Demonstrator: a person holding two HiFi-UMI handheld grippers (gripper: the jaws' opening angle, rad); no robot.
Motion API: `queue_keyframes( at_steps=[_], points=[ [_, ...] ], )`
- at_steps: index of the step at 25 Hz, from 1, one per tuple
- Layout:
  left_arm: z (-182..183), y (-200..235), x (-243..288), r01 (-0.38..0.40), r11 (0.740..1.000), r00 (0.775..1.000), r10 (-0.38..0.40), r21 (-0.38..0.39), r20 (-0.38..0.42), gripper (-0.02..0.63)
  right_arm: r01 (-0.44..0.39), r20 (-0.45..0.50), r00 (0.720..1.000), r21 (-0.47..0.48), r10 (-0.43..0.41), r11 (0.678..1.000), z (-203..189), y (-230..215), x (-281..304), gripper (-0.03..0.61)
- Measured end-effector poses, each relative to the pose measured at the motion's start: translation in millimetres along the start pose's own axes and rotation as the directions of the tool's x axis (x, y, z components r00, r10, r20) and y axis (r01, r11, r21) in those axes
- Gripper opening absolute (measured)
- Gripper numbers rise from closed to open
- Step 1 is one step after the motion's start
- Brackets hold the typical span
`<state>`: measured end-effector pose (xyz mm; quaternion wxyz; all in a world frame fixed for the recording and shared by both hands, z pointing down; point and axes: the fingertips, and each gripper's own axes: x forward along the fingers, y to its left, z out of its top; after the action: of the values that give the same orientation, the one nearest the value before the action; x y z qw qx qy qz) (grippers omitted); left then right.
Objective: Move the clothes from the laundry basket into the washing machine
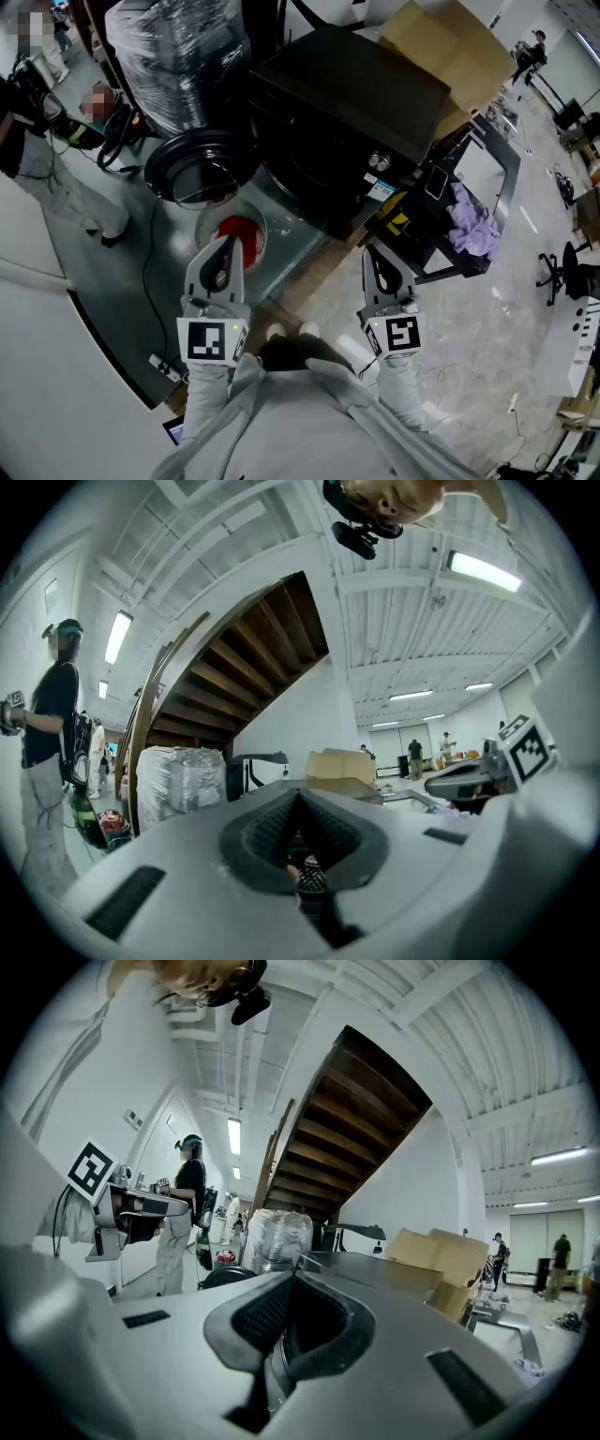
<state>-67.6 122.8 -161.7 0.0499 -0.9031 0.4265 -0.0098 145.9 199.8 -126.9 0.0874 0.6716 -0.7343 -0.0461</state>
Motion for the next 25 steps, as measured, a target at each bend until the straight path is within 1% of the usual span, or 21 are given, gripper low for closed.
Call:
queue_keyframes(
  at_steps=[5, 12, 19, 25],
  points=[
    [-7, 11, -10, -0.003, 1.0, 1.0, 0.003, -0.01, -0.015, 0.018, 0.009, -0.02, 1.0, -0.005, -0.009, 1.0, 0, 10, 1, 0.017],
    [-12, 26, -15, -0.014, 1.0, 1.0, 0.014, -0.013, -0.012, 0.018, -0.013, -0.045, 0.999, -0.011, 0.012, 1.0, -7, 23, 13, 0.017],
    [-21, 43, 2, -0.051, 0.998, 0.998, 0.051, -0.02, -0.03, 0.018, -0.059, -0.062, 0.996, -0.007, 0.059, 0.998, -14, 27, 45, 0.017],
    [-30, 63, 32, -0.09, 0.995, 0.995, 0.088, -0.031, -0.055, 0.018, -0.095, -0.068, 0.993, 0.002, 0.095, 0.996, -20, 18, 94, 0.017]
  ],
)
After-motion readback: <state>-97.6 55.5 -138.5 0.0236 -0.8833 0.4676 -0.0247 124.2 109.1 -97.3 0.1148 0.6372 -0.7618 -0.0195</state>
